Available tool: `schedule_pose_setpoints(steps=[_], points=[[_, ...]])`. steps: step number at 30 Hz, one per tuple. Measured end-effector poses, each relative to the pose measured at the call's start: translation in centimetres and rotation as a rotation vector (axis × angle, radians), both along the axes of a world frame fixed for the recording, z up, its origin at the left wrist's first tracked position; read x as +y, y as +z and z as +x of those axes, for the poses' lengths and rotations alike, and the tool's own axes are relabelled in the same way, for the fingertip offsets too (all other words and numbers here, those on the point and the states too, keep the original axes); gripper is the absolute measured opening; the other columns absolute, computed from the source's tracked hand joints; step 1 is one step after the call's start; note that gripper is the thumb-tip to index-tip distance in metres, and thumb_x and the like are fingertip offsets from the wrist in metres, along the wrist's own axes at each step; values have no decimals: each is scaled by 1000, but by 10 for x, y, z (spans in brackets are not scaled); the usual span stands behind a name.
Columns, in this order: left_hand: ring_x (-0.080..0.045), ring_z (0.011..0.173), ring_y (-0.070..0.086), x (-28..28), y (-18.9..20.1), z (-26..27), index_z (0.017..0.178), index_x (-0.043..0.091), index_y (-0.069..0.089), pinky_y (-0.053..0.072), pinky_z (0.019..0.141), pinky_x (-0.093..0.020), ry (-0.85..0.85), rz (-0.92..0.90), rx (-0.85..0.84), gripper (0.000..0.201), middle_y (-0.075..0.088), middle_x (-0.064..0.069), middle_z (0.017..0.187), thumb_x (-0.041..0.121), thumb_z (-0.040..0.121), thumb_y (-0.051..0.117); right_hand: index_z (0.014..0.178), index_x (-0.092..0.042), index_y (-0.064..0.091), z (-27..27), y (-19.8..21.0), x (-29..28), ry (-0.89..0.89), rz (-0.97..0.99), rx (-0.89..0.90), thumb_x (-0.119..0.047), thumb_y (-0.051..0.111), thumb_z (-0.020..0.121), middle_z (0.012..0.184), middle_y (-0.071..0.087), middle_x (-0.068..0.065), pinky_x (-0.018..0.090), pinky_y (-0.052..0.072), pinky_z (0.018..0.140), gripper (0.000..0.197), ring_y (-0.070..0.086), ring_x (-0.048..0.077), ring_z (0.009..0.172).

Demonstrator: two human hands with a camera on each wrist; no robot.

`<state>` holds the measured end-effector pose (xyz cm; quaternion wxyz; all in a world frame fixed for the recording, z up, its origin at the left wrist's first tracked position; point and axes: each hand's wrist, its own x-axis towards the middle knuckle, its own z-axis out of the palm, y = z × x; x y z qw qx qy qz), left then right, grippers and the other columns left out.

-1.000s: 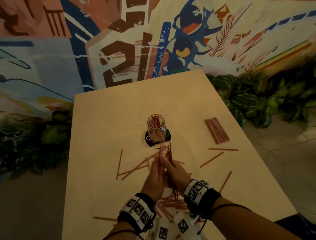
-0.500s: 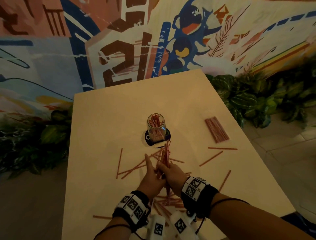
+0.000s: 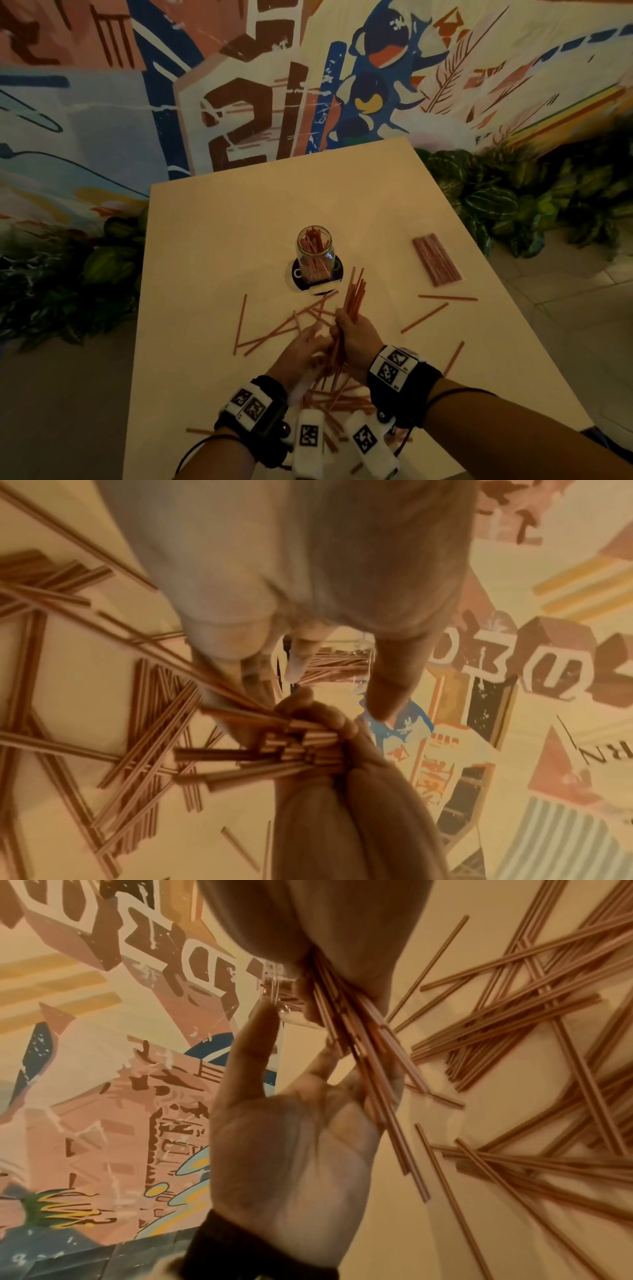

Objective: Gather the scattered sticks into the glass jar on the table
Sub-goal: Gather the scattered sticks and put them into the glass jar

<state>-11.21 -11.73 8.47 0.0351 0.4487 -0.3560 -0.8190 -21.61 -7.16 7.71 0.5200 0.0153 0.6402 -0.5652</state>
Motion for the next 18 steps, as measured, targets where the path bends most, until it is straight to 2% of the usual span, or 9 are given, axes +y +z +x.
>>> schedule_pose_setpoints(steps=[1, 3, 6, 9, 11, 13, 15, 16, 18], points=[[-25, 84, 62, -1, 4, 2, 131, 14, 46, 51, 72, -36, 43, 45, -1, 44, 65, -10, 93, 23, 90, 57, 72, -11, 47, -3, 2, -1, -5, -7, 18, -26, 42, 97, 55, 46, 3, 32, 45, 51, 29, 47, 19, 45], [-27, 83, 61, -4, 5, 8, 112, 13, 58, 50, 75, -39, 109, 111, -19, 30, 64, -10, 89, 33, 91, 54, 71, -12, 45, -11, 12, -5, -6, -27, 85, -25, 41, 97, 54, 44, 3, 34, 45, 52, 30, 46, 19, 45], [-32, 91, 62, -10, 2, 16, 111, 8, 61, 48, 81, -44, 161, 213, -39, 47, 66, -15, 94, 48, 91, 45, 77, -14, 45, -24, 40, -13, -35, -124, 215, -21, 41, 97, 57, 42, 2, 33, 41, 49, 22, 42, 16, 45], [-38, 98, 63, -12, -2, 17, 108, 0, 60, 44, 89, -48, 253, 409, 35, 68, 67, -22, 99, 61, 87, 39, 86, -19, 50, -25, 71, -17, -26, -284, 356, -15, 43, 97, 58, 43, 1, 28, 40, 49, 13, 41, 11, 46], [-41, 95, 65, -7, 1, 12, 107, -5, 58, 44, 92, -50, 320, 496, 96, 75, 68, -26, 99, 64, 87, 36, 92, -22, 51, -18, 87, -16, 38, -347, 471, -13, 45, 95, 60, 47, 1, 26, 43, 51, 11, 45, 11, 50], [-41, 87, 70, -2, 8, 3, 107, -7, 58, 49, 89, -49, 373, 517, 127, 76, 70, -27, 97, 63, 89, 35, 94, -26, 52, -9, 91, -14, 109, -357, 514, -13, 49, 93, 62, 51, 1, 21, 44, 50, 13, 49, 7, 50], [-38, 83, 71, 0, 14, -7, 112, -7, 59, 56, 79, -45, 431, 496, 136, 70, 71, -27, 99, 57, 92, 36, 94, -28, 52, -3, 88, -10, 183, -355, 523, -10, 51, 92, 67, 56, 3, 15, 47, 52, 18, 53, 3, 53], [-35, 82, 72, -1, 16, -10, 115, -6, 59, 59, 73, -43, 456, 478, 147, 65, 71, -25, 100, 52, 94, 37, 93, -26, 53, -1, 85, -8, 210, -353, 517, -7, 51, 92, 70, 58, 5, 15, 49, 55, 19, 56, 4, 56], [-31, 80, 73, -3, 21, -15, 117, -2, 59, 61, 64, -37, 495, 441, 191, 51, 73, -21, 97, 40, 97, 37, 91, -13, 53, 2, 81, -3, 234, -380, 473, 0, 52, 90, 73, 59, 12, 22, 53, 60, 13, 60, 12, 63]])
